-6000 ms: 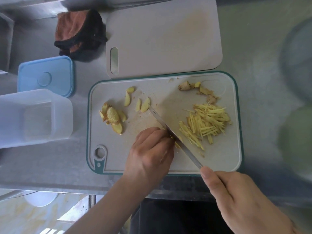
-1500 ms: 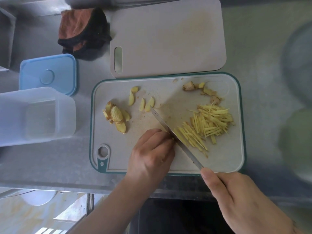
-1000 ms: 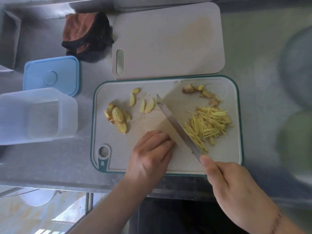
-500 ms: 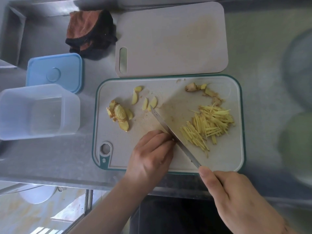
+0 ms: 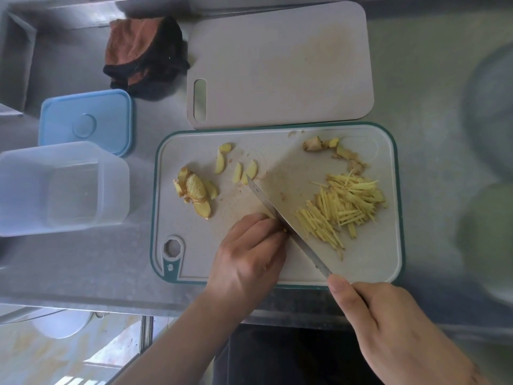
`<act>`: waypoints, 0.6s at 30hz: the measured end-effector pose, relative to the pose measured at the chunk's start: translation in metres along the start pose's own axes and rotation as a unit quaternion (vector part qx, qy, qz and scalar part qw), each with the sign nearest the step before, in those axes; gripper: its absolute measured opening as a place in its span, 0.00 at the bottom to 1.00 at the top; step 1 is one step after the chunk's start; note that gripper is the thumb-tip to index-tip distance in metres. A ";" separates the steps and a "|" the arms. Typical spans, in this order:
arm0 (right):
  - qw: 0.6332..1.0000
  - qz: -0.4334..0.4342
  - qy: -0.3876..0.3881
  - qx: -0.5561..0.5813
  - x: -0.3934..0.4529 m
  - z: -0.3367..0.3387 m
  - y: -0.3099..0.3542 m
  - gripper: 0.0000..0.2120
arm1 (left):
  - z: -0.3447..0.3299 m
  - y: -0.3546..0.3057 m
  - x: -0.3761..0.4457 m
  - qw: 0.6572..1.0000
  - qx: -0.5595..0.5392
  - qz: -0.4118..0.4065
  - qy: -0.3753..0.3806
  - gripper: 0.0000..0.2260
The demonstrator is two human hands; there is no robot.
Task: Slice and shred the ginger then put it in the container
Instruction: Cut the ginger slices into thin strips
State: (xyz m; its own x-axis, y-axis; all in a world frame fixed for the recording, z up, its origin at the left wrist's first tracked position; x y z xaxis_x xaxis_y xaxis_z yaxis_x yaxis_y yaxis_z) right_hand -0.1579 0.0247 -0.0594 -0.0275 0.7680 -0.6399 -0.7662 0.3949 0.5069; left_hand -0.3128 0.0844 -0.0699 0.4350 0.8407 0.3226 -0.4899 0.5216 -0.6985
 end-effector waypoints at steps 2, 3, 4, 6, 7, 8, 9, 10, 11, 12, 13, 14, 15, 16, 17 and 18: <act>1.000 0.001 0.002 -0.008 0.001 -0.001 0.000 0.34 | 0.000 -0.001 0.001 1.000 -0.002 -0.001 -0.002 0.04; 1.000 0.002 0.000 -0.011 0.002 -0.002 -0.001 0.35 | 0.000 -0.001 0.002 1.000 -0.003 -0.002 -0.004 0.04; 1.000 -0.001 -0.001 -0.014 0.002 -0.002 -0.001 0.35 | 0.000 -0.001 0.002 1.000 -0.005 -0.003 -0.007 0.04; 1.000 -0.007 0.000 -0.022 0.003 -0.004 -0.002 0.32 | 0.000 -0.001 0.002 1.000 -0.007 -0.002 -0.013 0.04; 1.000 -0.005 -0.001 -0.026 0.003 -0.004 0.000 0.30 | -0.001 -0.001 0.001 1.000 -0.009 0.000 -0.015 0.04; 1.000 0.000 -0.001 -0.028 0.005 -0.005 0.002 0.29 | -0.002 -0.001 0.001 1.000 -0.010 0.003 -0.015 0.04; 1.000 0.005 0.000 -0.030 0.007 -0.006 0.004 0.29 | -0.003 -0.001 0.001 1.000 -0.009 0.005 -0.013 0.04; 0.999 0.011 0.000 -0.032 0.011 -0.008 0.006 0.29 | -0.003 -0.001 0.000 1.000 -0.006 0.007 -0.012 0.04; 0.999 0.015 -0.003 -0.033 0.015 -0.008 0.008 0.29 | -0.003 0.000 0.000 1.000 -0.004 0.007 -0.010 0.05; 0.999 0.016 -0.009 -0.031 0.018 -0.008 0.010 0.29 | -0.003 0.000 0.000 1.000 -0.001 0.007 -0.008 0.05; 0.999 0.019 -0.017 -0.029 0.019 -0.006 0.010 0.29 | -0.002 -0.001 -0.001 1.000 0.001 0.006 -0.007 0.05; 0.999 0.020 -0.025 -0.024 0.020 -0.004 0.010 0.28 | -0.001 -0.001 -0.001 1.000 0.002 0.006 -0.008 0.05; 0.999 0.017 -0.031 -0.014 0.019 -0.001 0.008 0.28 | 0.001 -0.001 -0.001 1.000 0.003 0.007 -0.008 0.04; 0.999 0.010 -0.035 -0.004 0.017 0.001 0.004 0.28 | 0.002 -0.001 0.000 1.000 0.005 0.009 -0.008 0.03; 0.999 0.003 -0.035 0.005 0.015 0.001 -0.001 0.29 | 0.004 -0.001 0.000 1.000 0.006 0.011 -0.008 0.04; 0.999 0.001 -0.030 0.017 0.012 -0.001 -0.005 0.30 | 0.005 -0.002 0.000 1.000 0.006 0.015 -0.008 0.04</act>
State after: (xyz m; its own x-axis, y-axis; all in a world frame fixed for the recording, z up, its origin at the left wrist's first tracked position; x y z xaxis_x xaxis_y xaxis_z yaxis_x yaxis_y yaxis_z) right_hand -0.1551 0.0315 -0.0702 0.0101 0.7965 -0.6045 -0.7437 0.4101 0.5279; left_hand -0.3157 0.0844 -0.0658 0.4076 0.8579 0.3128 -0.5109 0.4982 -0.7005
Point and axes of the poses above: each hand's wrist, its own x-axis towards the middle knuckle, its own z-axis out of the back of the hand, y = z × x, the point moved 8 cm from there along x, towards the middle knuckle, and after that the axes turned 11 degrees about -x, right-handed, at the moved point
